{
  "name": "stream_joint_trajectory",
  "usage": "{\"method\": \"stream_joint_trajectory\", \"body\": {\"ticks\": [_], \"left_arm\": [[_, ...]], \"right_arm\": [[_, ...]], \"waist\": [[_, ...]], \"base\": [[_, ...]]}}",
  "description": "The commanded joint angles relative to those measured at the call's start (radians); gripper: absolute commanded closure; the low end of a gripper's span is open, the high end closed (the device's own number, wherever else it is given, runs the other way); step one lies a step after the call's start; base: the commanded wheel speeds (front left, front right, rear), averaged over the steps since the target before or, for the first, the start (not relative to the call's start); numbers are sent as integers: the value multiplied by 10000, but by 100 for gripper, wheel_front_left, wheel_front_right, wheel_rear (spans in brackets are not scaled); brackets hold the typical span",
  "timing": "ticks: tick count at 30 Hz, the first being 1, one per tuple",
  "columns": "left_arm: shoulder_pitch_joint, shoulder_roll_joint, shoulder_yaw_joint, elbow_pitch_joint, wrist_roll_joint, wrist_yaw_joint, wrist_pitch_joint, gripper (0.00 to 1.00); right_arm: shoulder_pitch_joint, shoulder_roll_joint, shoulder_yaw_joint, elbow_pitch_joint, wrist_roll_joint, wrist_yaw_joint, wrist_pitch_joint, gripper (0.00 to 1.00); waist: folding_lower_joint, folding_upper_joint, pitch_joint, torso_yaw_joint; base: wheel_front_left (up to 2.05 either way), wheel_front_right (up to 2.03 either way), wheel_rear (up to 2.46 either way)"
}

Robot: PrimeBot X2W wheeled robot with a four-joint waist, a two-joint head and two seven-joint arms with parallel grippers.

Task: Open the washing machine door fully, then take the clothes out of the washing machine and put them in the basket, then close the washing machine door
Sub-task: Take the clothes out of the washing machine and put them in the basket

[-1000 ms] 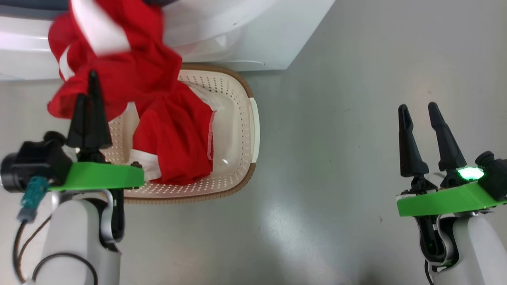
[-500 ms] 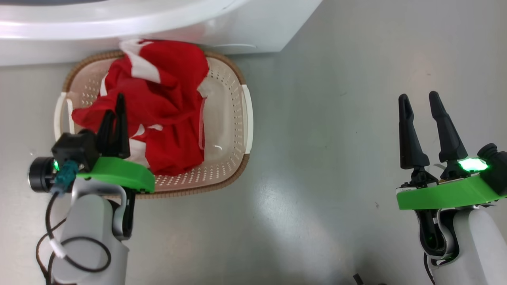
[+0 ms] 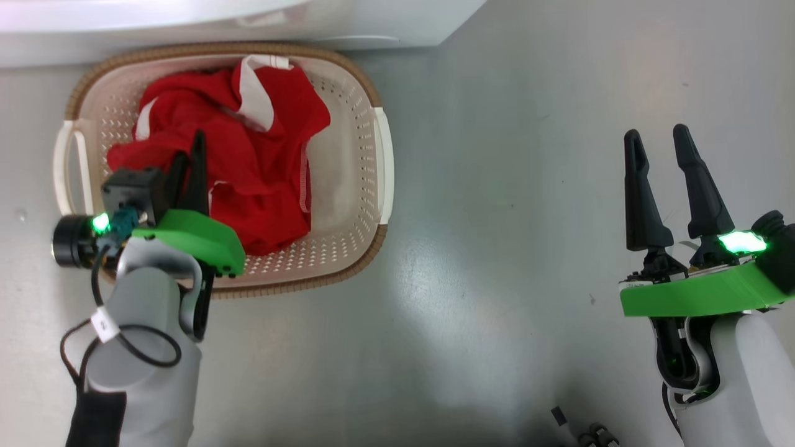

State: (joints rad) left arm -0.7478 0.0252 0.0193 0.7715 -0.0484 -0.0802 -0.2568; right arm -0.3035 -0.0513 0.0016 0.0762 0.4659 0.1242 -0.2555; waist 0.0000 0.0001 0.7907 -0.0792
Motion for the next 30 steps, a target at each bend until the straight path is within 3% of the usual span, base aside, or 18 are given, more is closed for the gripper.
{"method": "stream_joint_trajectory", "body": {"ticks": [1, 10, 14, 15, 16, 17, 30], "left_arm": [[21, 323, 167, 16, 167, -10, -49, 100], [-565, 380, 220, 1038, 122, 30, -49, 100], [-590, 373, 247, 1088, 70, -1, -49, 49], [-567, 372, 258, 1082, 58, -9, -49, 21], [-527, 369, 283, 1058, 37, -9, -49, 7], [-477, 367, 308, 1030, 16, -11, -49, 0], [492, 310, 585, 240, -217, -165, -49, 0]], "right_arm": [[103, 11, 214, -249, -12, 65, -63, 0], [-35, 11, 246, -219, 17, 65, -63, 0], [-50, 11, 209, -186, 19, 65, -63, 0], [-49, 11, 199, -174, 12, 65, -63, 0], [-44, 11, 191, -160, 0, 65, -63, 0], [-35, 11, 186, -149, -9, 65, -63, 0], [233, 11, 200, 135, -172, 65, -63, 0]], "waist": [[0, -1, 212, -38], [0, -1, 404, -75], [0, -1, 294, -39], [0, -1, 245, -24], [0, -1, 175, -6], [0, -1, 104, 7], [0, -1, -1200, 166]], "base": [[0, 0, 0], [0, 0, 0], [0, 0, 0], [0, 0, 0], [0, 0, 0], [0, 0, 0], [0, 0, 0]]}}
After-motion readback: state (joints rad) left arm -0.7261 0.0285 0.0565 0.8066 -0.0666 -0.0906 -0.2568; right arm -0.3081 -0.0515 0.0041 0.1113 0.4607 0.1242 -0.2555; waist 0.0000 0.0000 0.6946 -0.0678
